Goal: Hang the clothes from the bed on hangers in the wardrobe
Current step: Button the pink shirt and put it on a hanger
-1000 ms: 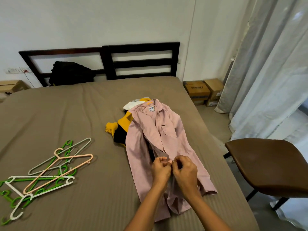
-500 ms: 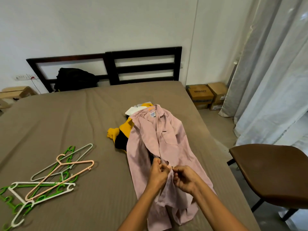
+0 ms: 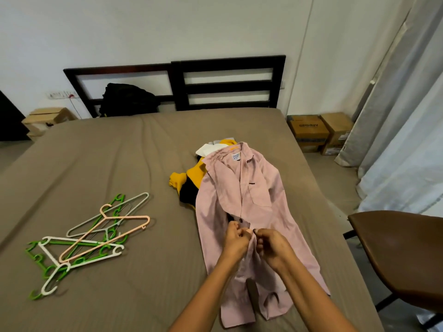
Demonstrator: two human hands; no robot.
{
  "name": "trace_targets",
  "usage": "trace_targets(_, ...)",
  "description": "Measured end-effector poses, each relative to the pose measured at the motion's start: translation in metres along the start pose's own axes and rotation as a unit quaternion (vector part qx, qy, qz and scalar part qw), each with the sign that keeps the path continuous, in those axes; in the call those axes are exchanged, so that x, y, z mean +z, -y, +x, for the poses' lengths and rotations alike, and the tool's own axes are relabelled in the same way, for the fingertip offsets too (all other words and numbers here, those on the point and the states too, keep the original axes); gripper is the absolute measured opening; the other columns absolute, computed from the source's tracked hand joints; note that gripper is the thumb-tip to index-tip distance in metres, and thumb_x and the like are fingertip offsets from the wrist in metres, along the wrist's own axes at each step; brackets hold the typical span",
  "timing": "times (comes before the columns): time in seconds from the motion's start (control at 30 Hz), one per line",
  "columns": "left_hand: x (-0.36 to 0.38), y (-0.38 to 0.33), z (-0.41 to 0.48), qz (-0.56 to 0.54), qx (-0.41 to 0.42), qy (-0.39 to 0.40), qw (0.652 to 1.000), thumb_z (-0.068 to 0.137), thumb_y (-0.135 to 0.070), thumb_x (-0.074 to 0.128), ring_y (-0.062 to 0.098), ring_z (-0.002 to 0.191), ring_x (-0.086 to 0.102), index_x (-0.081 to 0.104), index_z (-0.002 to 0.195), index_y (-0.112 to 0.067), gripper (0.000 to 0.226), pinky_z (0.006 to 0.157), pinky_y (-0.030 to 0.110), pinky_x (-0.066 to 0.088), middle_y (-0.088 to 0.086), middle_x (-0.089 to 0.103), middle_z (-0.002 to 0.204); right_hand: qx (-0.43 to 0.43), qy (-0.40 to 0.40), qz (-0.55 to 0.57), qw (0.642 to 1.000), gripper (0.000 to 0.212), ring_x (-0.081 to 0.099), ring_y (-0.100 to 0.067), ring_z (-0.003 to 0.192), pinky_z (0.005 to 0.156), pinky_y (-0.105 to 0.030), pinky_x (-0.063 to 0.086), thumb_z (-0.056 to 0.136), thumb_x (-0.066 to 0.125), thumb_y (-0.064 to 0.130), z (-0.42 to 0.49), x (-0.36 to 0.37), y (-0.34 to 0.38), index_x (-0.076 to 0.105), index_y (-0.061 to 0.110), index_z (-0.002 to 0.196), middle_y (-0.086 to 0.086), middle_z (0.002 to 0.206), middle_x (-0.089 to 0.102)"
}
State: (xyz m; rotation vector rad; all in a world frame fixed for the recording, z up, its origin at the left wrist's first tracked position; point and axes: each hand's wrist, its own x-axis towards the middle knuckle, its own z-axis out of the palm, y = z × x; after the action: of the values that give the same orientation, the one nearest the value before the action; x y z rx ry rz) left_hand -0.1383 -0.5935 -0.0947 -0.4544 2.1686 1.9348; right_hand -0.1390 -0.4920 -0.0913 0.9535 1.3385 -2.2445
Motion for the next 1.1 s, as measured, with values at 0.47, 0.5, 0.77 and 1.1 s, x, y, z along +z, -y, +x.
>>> trace_targets(0.47, 0.002, 0.028, -0.027, 0.065, 0.045, 0.037, 0.996, 0.08, -0.011, 0.069, 0.001, 0.054, 0.048, 0.04, 0.089, -0.012, 0.031, 0.056, 0.017, 0.045, 0.001, 0.05, 0.065, -0.143, -0.029, -0.515, 0.845, 0.023, 0.047, -0.021, 0.057, 0.051, -0.026, 0.039, 0.067, 0.068, -0.001, 0.021, 0.001, 0.014, 0.048, 0.01, 0.066, -0.011, 0.065, 0.046)
trace_targets(0.5, -0.001, 0.029, -0.025, 0.014, 0.004, 0.029, 0.999, 0.081, -0.018, 0.072, 0.006, 0.06, 0.055, 0.045, 0.091, -0.011, 0.03, 0.06, 0.021, 0.05, 0.004, 0.057, 0.069, -0.162, -0.022, -0.454, 0.876, 0.026, 0.045, -0.022, 0.053, 0.051, -0.03, 0.04, 0.064, 0.067, -0.007, 0.02, -0.004, 0.011, 0.047, 0.009, 0.062, -0.011, 0.06, 0.046)
trace_targets(0.77, -0.014, -0.001, 0.003, -0.165, -0.119, 0.019, 0.979, 0.092, -0.018, 0.06, 0.009, 0.062, 0.063, 0.067, 0.096, -0.004, 0.016, 0.059, 0.019, 0.055, 0.008, 0.065, 0.078, -0.226, 0.103, -0.259, 0.934, 0.02, 0.068, -0.026, 0.071, 0.067, -0.031, 0.057, 0.071, 0.075, -0.007, -0.002, -0.019, -0.006, 0.07, 0.004, 0.087, -0.018, 0.079, 0.072)
trace_targets(1.1, -0.006, 0.002, 0.001, -0.112, -0.064, -0.043, 0.991, 0.084, -0.007, 0.069, 0.006, 0.051, 0.054, 0.066, 0.097, 0.005, 0.018, 0.047, 0.015, 0.045, 0.003, 0.061, 0.065, -0.115, 0.044, -0.091, 0.988, 0.016, 0.066, -0.027, 0.089, 0.085, -0.035, 0.053, 0.09, 0.059, 0.007, 0.005, -0.016, -0.012, 0.069, -0.005, 0.095, -0.019, 0.093, 0.071)
